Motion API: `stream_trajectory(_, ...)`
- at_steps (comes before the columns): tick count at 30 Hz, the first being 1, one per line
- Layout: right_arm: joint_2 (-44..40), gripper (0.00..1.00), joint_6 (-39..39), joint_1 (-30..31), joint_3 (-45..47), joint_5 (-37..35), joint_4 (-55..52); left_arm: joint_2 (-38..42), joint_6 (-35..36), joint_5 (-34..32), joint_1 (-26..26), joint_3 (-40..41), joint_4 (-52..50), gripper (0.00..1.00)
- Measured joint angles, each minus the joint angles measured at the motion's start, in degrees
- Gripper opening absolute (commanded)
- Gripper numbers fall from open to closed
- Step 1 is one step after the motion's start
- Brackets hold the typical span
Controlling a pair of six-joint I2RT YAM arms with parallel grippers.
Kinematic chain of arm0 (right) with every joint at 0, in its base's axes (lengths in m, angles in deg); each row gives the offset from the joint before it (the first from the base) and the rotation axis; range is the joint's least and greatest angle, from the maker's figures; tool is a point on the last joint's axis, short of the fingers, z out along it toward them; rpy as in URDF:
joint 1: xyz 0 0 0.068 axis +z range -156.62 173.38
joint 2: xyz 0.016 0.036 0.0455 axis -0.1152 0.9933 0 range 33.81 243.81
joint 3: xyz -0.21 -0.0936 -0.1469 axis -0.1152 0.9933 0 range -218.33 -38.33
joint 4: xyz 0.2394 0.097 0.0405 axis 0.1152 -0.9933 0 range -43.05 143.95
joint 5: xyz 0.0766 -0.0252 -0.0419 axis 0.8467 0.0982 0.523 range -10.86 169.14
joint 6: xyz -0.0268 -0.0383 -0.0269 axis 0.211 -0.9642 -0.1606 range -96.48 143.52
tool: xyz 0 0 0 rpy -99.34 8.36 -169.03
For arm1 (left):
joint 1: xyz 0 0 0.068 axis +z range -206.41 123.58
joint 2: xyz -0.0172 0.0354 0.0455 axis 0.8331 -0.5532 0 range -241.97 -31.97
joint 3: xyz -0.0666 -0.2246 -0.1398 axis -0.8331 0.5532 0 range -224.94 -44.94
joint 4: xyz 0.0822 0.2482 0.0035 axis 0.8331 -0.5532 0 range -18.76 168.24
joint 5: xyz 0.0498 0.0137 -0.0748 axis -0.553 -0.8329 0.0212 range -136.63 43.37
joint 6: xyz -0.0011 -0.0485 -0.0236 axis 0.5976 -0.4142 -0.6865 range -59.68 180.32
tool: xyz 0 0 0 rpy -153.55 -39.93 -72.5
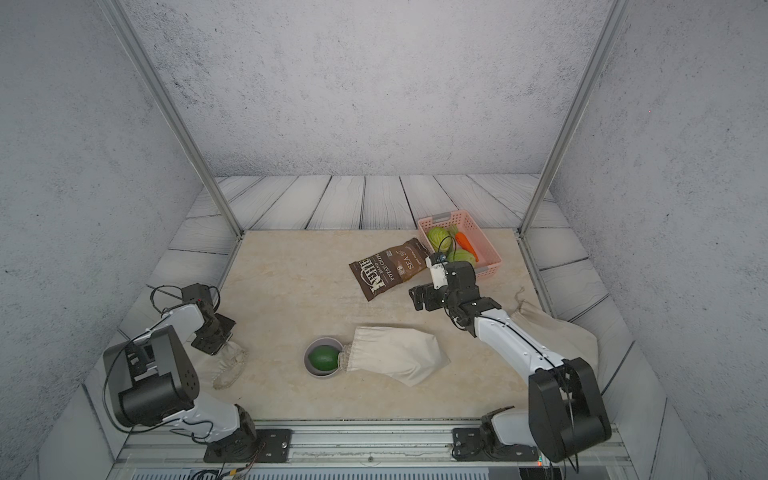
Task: Close the soil bag
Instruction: Move the soil bag to the center of the board.
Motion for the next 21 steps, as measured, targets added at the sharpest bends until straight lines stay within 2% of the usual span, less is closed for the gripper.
stream_trajectory(2, 0.72, 0.99, -0.15, 0.07, -0.63, 0.13, -0.48, 0.11, 1.46, 0.87, -3.85, -2.82, 0.22, 0.0)
stream_trajectory(6, 1.38, 0.99, -1.09, 0.63, -1.46, 0.22, -1.4, -1.14, 4.5, 4.17, -14.69, -10.75, 1.6, 0.0)
stream_trajectory(10, 1.38, 0.99, -2.75, 1.46, -1.64, 1.09, -1.51, -6.69, 7.3, 8.44, -24.57, -21.22, 2.71, 0.0)
stream_trajectory(14, 1.36, 0.96, -4.76, 2.75, -1.64, 1.88, -1.55, -11.82, 9.55, 10.84, -33.38, -28.35, 3.52, 0.0)
stream_trajectory(18, 1.36, 0.93, -5.99, 4.87, -1.73, 2.58, -1.6, -14.58, 9.97, 12.87, -40.02, -31.26, 4.83, 0.0)
stream_trajectory(21, 1.68, 0.92, -6.34, 6.82, -2.67, 2.86, -1.88, -15.56, 8.74, 14.93, -42.95, -31.3, 7.3, 0.02)
